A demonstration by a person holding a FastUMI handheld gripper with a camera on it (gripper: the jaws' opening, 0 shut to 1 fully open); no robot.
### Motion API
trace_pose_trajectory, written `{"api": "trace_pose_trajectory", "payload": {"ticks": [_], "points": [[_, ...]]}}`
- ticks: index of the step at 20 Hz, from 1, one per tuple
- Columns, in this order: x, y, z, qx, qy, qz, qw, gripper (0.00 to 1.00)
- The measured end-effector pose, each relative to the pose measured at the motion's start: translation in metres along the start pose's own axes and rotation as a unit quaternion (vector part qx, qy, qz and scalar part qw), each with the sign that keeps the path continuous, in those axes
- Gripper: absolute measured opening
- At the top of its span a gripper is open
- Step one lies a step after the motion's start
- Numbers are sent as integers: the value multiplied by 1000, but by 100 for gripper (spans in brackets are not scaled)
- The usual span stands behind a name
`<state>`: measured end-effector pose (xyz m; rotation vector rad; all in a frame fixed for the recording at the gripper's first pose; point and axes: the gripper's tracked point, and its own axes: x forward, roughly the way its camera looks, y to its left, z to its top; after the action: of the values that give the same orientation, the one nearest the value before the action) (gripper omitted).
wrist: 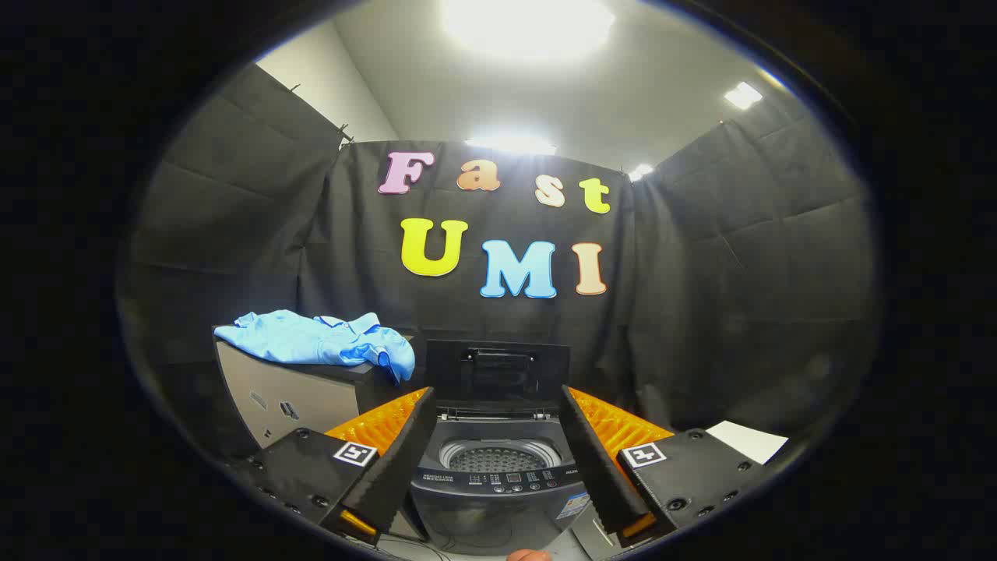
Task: Put the clothes into the washing machine and then close the washing machine lid.
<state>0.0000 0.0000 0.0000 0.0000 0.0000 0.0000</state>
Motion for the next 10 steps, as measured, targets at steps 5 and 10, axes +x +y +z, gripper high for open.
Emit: {"api": "trace_pose_trajectory", "payload": {"ticks": [5,10], "points": [[-1,-3,-7,10,9,1,1000,98],[-4,1,-6,6,10,7,1000,98]]}}
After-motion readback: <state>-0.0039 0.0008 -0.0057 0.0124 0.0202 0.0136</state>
